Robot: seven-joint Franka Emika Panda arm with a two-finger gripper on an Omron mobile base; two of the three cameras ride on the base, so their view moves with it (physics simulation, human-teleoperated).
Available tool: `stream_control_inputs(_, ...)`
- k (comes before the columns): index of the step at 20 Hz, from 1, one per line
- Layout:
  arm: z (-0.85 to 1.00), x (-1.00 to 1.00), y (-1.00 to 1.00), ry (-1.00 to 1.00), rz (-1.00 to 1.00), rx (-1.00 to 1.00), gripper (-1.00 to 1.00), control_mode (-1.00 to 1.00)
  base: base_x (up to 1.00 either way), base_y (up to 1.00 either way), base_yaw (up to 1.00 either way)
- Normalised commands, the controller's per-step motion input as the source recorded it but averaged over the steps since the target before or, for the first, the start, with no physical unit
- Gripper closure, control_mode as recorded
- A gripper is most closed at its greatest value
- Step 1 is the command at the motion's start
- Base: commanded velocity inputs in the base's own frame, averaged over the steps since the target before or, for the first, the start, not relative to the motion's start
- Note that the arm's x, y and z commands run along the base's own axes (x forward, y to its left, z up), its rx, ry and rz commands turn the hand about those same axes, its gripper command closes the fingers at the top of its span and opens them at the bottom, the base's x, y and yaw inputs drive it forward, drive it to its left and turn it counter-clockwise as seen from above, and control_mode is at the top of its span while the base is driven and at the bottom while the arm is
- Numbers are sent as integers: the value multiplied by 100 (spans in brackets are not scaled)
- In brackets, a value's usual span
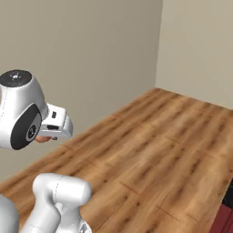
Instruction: Pick up the apple and peach from the fridge and place one fruit on each plate on the dining counter.
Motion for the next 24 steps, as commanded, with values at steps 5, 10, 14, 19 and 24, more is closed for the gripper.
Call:
stream_control_inputs(5,0,0,0,0,0,0,100,100,100,25,-49)
stream_control_inputs(10,0,0,0,0,0,0,100,100,100,30,-40)
stream_control_inputs(14,0,0,0,0,0,0,100,100,100,40,-43)
stream_control_inputs(19,0,0,0,0,0,0,100,100,100,44,-52)
stream_control_inputs(24,0,0,0,0,0,0,100,100,100,60,-49)
